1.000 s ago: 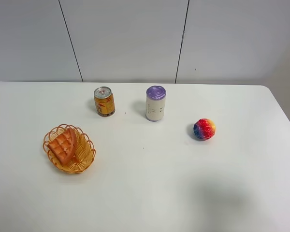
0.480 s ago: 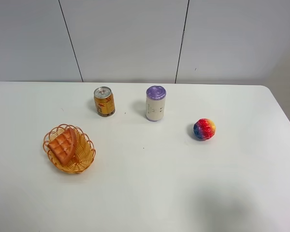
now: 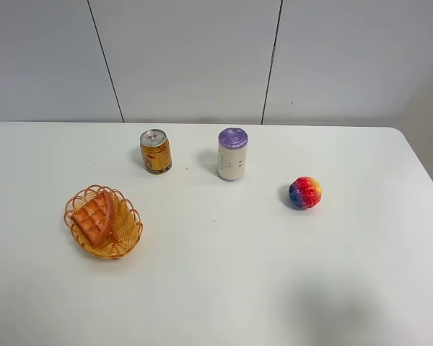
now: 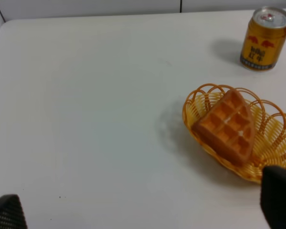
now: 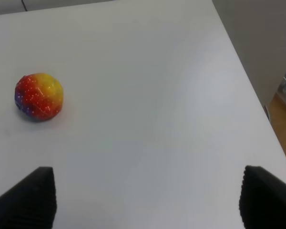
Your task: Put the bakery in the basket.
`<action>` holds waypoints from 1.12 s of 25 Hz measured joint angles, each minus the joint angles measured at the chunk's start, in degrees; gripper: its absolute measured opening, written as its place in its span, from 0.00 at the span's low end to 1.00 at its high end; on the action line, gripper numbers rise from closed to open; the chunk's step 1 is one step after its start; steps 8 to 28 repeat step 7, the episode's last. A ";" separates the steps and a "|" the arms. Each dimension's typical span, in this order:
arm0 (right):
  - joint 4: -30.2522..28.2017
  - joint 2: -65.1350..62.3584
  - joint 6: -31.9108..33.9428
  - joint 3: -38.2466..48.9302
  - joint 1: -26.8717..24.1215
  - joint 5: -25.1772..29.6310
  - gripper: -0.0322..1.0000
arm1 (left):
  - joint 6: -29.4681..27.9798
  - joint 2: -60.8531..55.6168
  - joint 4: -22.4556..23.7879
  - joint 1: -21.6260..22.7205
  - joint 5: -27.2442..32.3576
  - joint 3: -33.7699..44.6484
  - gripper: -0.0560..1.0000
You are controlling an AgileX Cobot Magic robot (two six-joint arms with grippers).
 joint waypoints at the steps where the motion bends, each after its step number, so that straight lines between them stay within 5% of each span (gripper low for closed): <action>1: 0.00 0.00 0.00 0.00 0.00 0.00 0.78 | 0.00 0.00 0.00 0.00 0.00 0.00 1.00; 28: 0.00 0.00 0.00 0.00 0.00 0.00 0.78 | 0.00 0.00 0.00 0.00 0.00 0.00 1.00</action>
